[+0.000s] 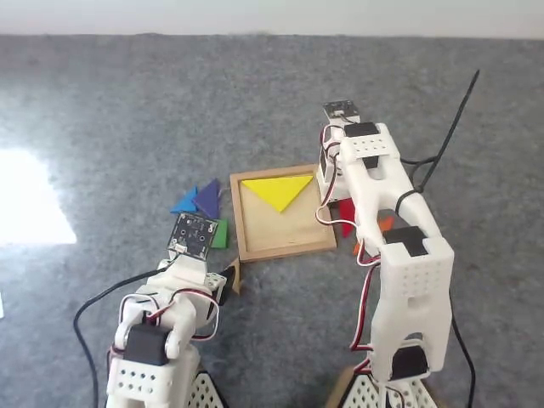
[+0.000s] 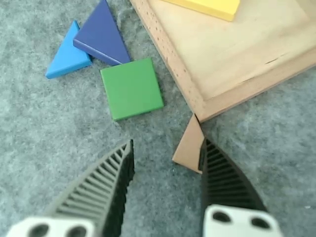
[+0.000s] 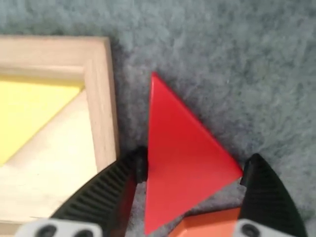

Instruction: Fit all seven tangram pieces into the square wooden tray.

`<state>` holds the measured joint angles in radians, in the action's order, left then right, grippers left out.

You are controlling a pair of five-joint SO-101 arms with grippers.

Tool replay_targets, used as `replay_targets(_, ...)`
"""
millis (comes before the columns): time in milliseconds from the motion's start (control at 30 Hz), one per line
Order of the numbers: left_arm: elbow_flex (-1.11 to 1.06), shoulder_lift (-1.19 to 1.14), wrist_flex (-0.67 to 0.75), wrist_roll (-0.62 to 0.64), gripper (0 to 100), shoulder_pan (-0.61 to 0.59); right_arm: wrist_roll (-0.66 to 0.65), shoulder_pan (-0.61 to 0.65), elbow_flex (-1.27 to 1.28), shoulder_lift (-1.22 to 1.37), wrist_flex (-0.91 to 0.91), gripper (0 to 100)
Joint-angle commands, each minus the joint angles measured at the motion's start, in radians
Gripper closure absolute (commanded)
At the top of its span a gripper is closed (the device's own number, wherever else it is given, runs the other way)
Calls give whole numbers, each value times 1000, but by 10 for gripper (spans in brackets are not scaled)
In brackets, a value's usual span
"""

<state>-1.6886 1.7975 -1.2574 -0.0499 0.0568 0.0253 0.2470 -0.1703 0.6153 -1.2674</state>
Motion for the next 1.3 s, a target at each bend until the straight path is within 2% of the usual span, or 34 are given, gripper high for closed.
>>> replay_targets(0,5,21,-5,-14,793,5,17,-24,-8,-81,-35,702)
replay_targets(733,5,21,-5,-14,793,5,20,-51,-8,-237,-59,702)
replay_targets(867,5,21,-5,-14,793,5,11,-59,-6,-176,-99,698)
replay_targets(1000,5,21,-5,-14,793,5,-12,-51,-9,-74,-70,658)
replay_targets(1267,5,21,-5,-14,793,5,-11,-35,-14,-21,-25,656)
